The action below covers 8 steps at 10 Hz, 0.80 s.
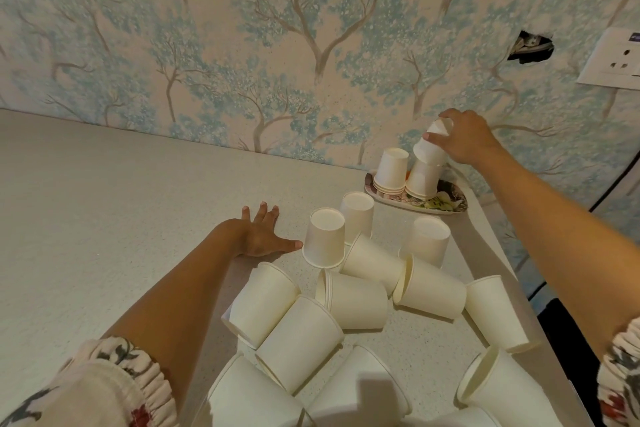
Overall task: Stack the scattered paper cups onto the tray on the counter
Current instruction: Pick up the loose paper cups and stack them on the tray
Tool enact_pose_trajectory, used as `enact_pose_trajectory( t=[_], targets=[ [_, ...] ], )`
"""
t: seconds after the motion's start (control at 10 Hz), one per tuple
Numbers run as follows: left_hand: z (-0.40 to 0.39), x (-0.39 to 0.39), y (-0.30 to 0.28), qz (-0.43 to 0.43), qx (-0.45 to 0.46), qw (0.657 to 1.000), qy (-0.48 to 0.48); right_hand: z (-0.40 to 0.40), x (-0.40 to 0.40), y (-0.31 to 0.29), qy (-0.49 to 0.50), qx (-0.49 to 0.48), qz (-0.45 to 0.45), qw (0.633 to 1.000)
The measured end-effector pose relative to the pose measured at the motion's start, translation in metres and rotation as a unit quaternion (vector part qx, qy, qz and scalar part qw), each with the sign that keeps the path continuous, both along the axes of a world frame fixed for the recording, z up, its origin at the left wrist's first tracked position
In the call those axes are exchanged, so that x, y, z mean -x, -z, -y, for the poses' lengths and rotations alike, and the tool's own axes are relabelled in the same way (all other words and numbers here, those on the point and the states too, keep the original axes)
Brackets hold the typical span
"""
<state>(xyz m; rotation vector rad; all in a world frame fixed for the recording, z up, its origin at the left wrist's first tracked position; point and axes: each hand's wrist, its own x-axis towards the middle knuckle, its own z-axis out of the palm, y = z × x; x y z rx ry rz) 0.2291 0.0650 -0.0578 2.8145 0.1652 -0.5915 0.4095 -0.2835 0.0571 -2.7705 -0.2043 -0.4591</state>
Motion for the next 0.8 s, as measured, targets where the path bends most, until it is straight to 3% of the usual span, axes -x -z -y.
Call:
enact_pose_trajectory(
  t=[0.2, 0.4, 0.5, 0.6, 0.7, 0.8],
  targets=[
    [-0.001, -0.001, 0.001, -0.001, 0.002, 1.0, 0.0, 0.006, -0.003, 0.015, 0.016, 0.005, -0.019, 1.0],
    [-0.002, -0.002, 0.002, -0.004, -0.004, 1.0, -0.001, 0.003, 0.011, 0.013, 0.015, -0.035, 0.048, 0.998],
    [-0.001, -0.001, 0.001, -0.004, -0.005, 1.0, -0.002, -0.014, 0.029, 0.008, -0.042, -0.07, 0.069, 0.994],
    [-0.001, -0.001, 0.0, -0.006, -0.006, 1.0, -0.002, -0.033, 0.049, 0.005, -0.124, -0.109, 0.034, 0.986],
    [0.0, -0.001, -0.001, -0.007, -0.005, 1.0, -0.003, -0.063, 0.084, 0.004, -0.27, -0.118, -0.098, 0.951],
    [0.0, -0.001, -0.001, -0.007, -0.006, 1.0, -0.003, -0.079, 0.102, 0.008, -0.321, -0.069, -0.197, 0.924]
  ],
)
